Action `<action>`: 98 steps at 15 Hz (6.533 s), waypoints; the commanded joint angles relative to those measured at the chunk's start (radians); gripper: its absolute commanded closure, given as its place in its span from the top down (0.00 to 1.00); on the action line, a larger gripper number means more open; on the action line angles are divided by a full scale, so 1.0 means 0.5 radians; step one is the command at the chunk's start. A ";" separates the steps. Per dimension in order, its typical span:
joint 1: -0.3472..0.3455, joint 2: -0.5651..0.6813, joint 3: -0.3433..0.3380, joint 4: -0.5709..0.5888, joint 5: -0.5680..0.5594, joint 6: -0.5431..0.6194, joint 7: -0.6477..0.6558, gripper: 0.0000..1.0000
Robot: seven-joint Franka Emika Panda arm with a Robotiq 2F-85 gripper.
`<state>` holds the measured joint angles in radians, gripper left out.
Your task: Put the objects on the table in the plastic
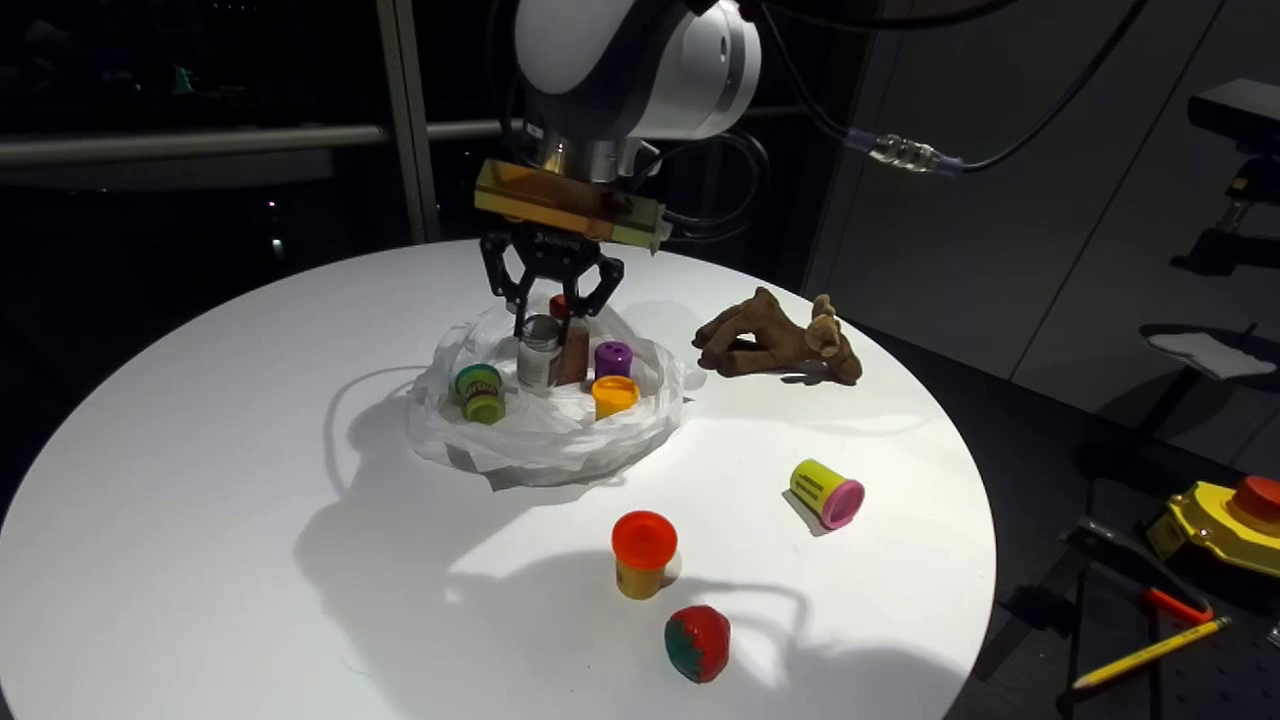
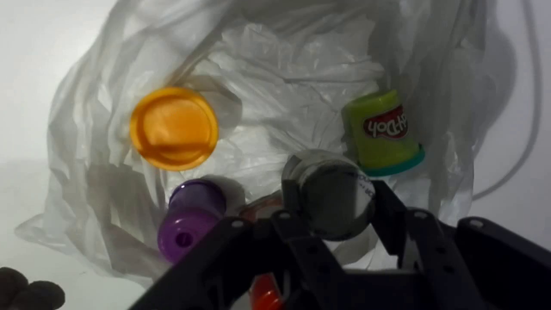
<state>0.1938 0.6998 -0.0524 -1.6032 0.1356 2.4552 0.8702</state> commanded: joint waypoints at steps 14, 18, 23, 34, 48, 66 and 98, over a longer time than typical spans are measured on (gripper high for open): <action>0.003 0.295 -0.082 0.574 -0.031 -0.014 0.128 1.00; -0.070 0.079 0.067 0.432 0.071 -0.152 -0.008 1.00; -0.099 -0.326 0.271 -0.054 0.207 -0.396 -0.361 1.00; 0.095 -0.659 0.270 -1.069 0.080 -0.117 -0.461 1.00; 0.097 -0.602 0.285 -1.262 0.132 0.289 -0.485 1.00; 0.117 -0.542 0.346 -1.233 0.305 0.290 -0.567 0.94; 0.047 -0.148 0.004 -0.391 0.034 0.275 -0.353 0.28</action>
<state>0.1937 0.5349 -0.0139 -1.8978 0.1958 2.5831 0.6479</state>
